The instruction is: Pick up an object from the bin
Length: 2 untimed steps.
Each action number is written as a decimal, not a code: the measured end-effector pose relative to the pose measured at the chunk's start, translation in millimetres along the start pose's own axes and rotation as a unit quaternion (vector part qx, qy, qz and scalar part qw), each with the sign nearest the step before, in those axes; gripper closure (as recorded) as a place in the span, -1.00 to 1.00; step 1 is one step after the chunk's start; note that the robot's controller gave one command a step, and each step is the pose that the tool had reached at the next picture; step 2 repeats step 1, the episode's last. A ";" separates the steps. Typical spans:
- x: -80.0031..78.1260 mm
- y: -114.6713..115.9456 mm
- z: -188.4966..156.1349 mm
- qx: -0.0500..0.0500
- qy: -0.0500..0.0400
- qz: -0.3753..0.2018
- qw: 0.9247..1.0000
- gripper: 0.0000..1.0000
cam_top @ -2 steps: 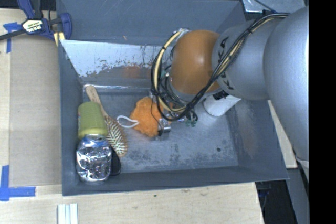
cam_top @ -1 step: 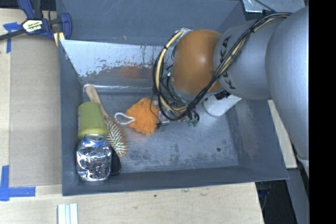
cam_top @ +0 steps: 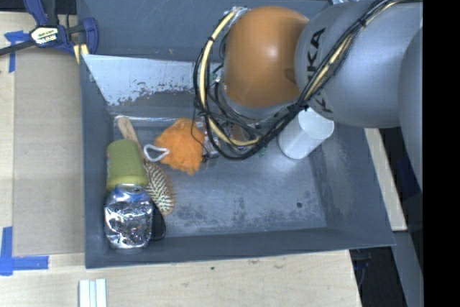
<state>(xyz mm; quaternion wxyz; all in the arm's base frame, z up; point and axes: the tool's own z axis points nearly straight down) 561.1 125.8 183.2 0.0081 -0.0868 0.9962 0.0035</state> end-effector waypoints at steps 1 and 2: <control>-7.5 7.3 -123.8 0.000 -0.007 -0.008 1.000 1.00; -7.5 7.3 -123.8 0.000 -0.007 -0.008 1.000 1.00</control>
Offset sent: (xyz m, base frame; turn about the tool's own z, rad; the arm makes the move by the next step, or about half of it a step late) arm 0.0019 0.0074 0.1181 -0.0166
